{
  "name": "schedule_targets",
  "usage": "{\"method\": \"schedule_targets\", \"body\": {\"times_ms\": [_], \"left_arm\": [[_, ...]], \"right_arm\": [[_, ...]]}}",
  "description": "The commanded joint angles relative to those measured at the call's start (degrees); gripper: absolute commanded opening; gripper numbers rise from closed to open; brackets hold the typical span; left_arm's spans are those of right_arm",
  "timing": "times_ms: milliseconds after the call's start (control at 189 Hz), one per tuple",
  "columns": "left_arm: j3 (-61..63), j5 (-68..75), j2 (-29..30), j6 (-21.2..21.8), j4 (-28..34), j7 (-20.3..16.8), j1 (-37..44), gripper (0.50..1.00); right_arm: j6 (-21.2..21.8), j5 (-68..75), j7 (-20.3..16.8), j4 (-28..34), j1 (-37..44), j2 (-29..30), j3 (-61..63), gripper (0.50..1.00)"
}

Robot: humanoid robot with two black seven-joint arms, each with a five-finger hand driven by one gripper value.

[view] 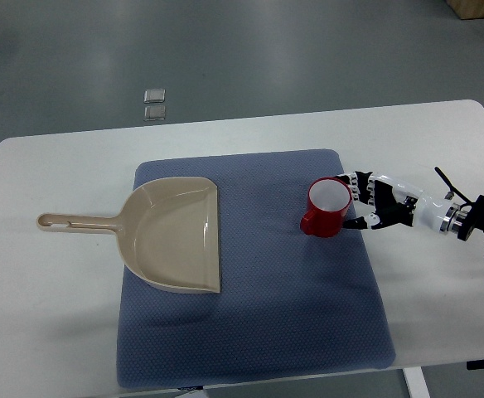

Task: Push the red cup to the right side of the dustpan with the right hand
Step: 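Move the right hand against the red mug's side away from the dustpan, then push the red mug with the right hand toward the dustpan's edge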

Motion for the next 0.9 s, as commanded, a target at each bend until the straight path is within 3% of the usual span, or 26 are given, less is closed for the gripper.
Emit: {"method": "schedule_targets", "body": {"times_ms": [0,894], "left_arm": [[0.0,0.0,0.0,0.0,0.0,0.0,0.0,1.000],[0.0,0.0,0.0,0.0,0.0,0.0,0.1,1.000]], "right_arm": [[-0.4,0.0,0.0,-0.1,-0.1,0.9,0.1,0.932],[-6.2,2.4,0.0,-1.8,0.1,8.6,0.2,0.932]]}}
